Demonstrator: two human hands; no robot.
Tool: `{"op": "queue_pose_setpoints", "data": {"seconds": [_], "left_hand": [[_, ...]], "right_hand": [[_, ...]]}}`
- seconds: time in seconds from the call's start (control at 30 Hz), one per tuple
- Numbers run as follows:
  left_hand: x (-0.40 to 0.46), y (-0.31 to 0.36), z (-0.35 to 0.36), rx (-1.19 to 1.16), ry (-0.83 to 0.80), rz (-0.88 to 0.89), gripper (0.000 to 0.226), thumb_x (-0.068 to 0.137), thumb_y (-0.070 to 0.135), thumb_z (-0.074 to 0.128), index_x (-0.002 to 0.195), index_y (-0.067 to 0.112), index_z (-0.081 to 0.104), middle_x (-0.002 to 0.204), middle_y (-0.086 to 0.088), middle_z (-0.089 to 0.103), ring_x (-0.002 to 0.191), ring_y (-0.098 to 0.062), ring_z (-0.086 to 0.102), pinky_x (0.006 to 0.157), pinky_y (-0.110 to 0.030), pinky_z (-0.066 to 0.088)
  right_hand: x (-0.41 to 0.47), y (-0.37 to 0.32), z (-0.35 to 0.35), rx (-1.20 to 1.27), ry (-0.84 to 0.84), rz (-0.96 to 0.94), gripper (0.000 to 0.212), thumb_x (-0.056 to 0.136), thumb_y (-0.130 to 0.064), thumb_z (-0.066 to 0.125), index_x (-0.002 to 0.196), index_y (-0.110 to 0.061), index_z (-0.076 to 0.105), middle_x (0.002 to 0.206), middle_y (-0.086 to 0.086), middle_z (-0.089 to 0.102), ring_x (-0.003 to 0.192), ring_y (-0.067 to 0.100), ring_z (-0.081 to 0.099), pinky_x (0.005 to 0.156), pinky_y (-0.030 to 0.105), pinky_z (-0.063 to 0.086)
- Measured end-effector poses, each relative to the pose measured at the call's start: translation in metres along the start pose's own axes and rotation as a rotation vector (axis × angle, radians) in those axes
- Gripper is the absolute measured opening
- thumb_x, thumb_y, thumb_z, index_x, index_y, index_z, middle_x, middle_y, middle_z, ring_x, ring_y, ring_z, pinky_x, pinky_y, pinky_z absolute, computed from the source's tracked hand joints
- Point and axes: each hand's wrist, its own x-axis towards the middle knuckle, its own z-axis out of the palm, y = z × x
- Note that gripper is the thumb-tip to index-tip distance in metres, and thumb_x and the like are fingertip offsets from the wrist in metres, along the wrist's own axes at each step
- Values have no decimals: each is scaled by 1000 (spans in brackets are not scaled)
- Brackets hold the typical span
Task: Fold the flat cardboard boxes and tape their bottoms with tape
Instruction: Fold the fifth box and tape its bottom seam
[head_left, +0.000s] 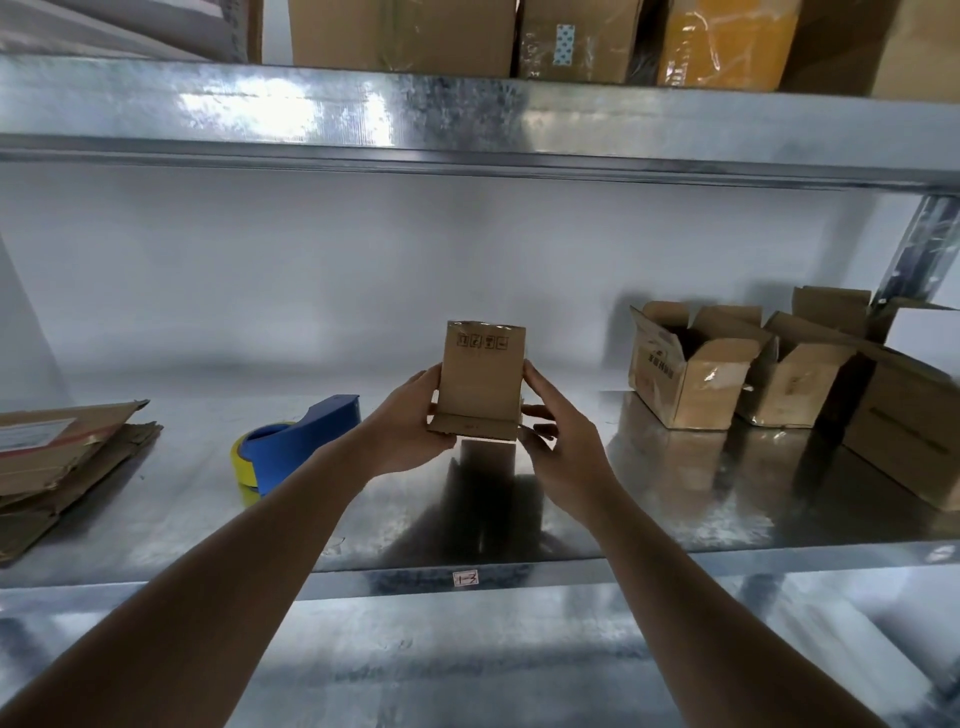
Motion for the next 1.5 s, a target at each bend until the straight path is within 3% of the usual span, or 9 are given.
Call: {"op": "queue_pose_setpoints", "data": {"seconds": [0.17, 0.47, 0.57, 0.7, 0.93, 1.1, 1.2, 1.37, 1.5], "left_hand": [[1, -6, -9, -163, 15, -31, 56, 87, -3, 73, 127, 31, 54, 117, 1, 66, 104, -25, 69, 84, -34, 63], [-11, -3, -21, -315, 493, 14, 39, 99, 38, 67, 132, 52, 53, 64, -13, 65, 55, -14, 57, 57, -27, 53], [-11, -2, -17, -224, 462, 17, 38, 101, 42, 61, 130, 64, 49, 75, -1, 70, 74, -12, 64, 73, -29, 57], [-3, 3, -19, -86, 440, -20, 37, 106, 41, 53, 143, 38, 55, 127, 9, 68, 116, -22, 65, 99, -33, 53], [3, -2, -8, 248, 120, -106, 97, 102, 21, 56, 161, 26, -20, 155, -9, 18, 131, -41, 43, 110, -53, 45], [4, -4, -9, 452, 254, 41, 77, 93, 17, 66, 155, 8, 21, 161, -9, 3, 141, -50, 27, 111, -55, 43], [8, 5, -16, 446, 188, 71, 56, 92, 14, 64, 144, 6, 45, 152, -13, 23, 136, -40, 26, 110, -47, 40], [14, 6, -26, 456, 4, 58, 43, 92, 42, 41, 107, 14, 69, 114, 2, 64, 118, -21, 53, 104, -40, 46], [11, 15, -23, 351, -187, -22, 47, 101, 56, 54, 139, 28, 58, 137, 4, 54, 129, -21, 50, 98, -32, 38]], "right_hand": [[2, 9, 3, 37, 70, -106, 54, 102, -11, 61, 153, -25, 46, 147, -4, 60, 123, 4, 62, 103, 16, 50], [9, -8, 6, 162, 248, 46, 55, 100, -50, 52, 148, -26, 49, 107, -27, 67, 93, -1, 70, 77, 31, 65], [8, -5, 11, 193, 255, 122, 64, 94, -60, 53, 150, -30, 46, 98, -16, 72, 86, 8, 74, 76, 43, 66], [14, -6, 12, 170, 277, 131, 67, 96, -55, 56, 157, -34, 35, 83, 4, 74, 74, 18, 74, 76, 44, 65], [11, -3, 16, 205, 161, 9, 70, 100, -48, 48, 163, -38, 17, 89, -10, 66, 77, 7, 66, 74, 21, 56], [19, -11, 10, 91, 314, 84, 48, 108, -33, 50, 156, -32, 43, 96, 3, 75, 84, 12, 69, 79, 21, 58], [28, -18, 6, 234, 339, 252, 36, 107, -28, 56, 142, -33, 60, 132, -5, 69, 115, 13, 66, 100, 35, 58], [34, -16, -2, 292, 352, 457, 31, 104, -21, 63, 134, -24, 68, 137, -4, 65, 113, 14, 64, 97, 30, 57], [35, -12, -3, -67, 299, 401, 29, 101, -27, 64, 126, -15, 73, 129, -1, 69, 106, 11, 61, 87, 23, 48]]}}
